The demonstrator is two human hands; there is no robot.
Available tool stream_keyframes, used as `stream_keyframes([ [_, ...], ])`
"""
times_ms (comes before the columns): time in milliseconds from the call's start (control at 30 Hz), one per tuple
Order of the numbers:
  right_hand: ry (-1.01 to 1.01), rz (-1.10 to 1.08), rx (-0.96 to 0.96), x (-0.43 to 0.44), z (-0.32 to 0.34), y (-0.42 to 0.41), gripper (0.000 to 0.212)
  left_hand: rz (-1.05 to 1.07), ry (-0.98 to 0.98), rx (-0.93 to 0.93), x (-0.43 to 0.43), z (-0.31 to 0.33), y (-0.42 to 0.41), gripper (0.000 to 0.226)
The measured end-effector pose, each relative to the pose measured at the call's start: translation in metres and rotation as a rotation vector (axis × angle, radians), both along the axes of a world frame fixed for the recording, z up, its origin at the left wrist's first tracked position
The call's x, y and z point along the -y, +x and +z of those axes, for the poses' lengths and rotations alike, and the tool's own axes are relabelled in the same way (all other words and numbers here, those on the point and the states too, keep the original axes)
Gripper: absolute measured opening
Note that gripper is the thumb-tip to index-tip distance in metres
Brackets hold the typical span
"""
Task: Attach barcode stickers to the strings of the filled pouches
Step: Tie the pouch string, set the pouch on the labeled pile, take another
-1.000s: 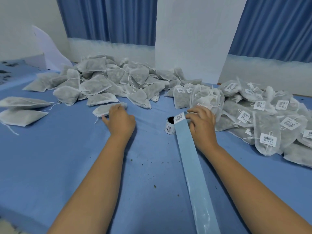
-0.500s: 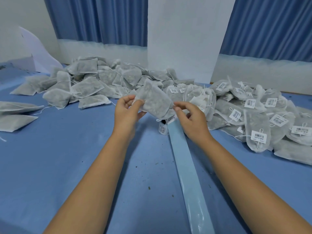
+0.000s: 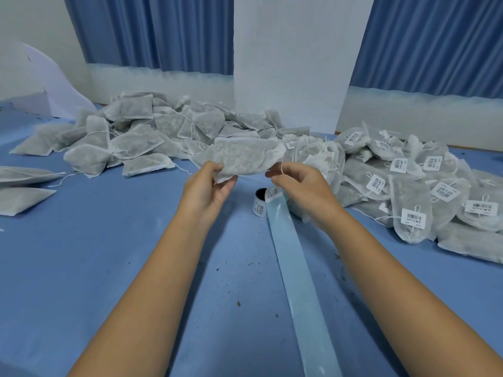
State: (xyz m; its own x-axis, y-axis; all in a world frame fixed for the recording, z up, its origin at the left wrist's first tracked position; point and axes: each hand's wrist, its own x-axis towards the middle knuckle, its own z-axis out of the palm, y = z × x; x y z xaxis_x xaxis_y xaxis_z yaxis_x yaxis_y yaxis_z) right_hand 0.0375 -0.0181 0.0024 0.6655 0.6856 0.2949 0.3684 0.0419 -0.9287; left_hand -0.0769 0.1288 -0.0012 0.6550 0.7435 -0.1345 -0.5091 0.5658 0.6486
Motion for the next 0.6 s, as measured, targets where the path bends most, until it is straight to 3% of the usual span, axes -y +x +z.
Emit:
stream_keyframes([
  [100,0.006,0.014,-0.012,0.0,0.002,-0.002,0.013,-0.064,-0.129,0.008,0.001,0.0,0.0,0.007],
  [367,-0.038,0.044,0.028,0.006,0.003,-0.001,0.023,-0.011,-0.191,-0.034,-0.01,0.0,-0.006,0.012],
  [600,-0.139,0.016,0.059,0.011,-0.003,0.003,0.015,0.056,-0.099,-0.166,-0.021,-0.006,-0.009,0.01],
])
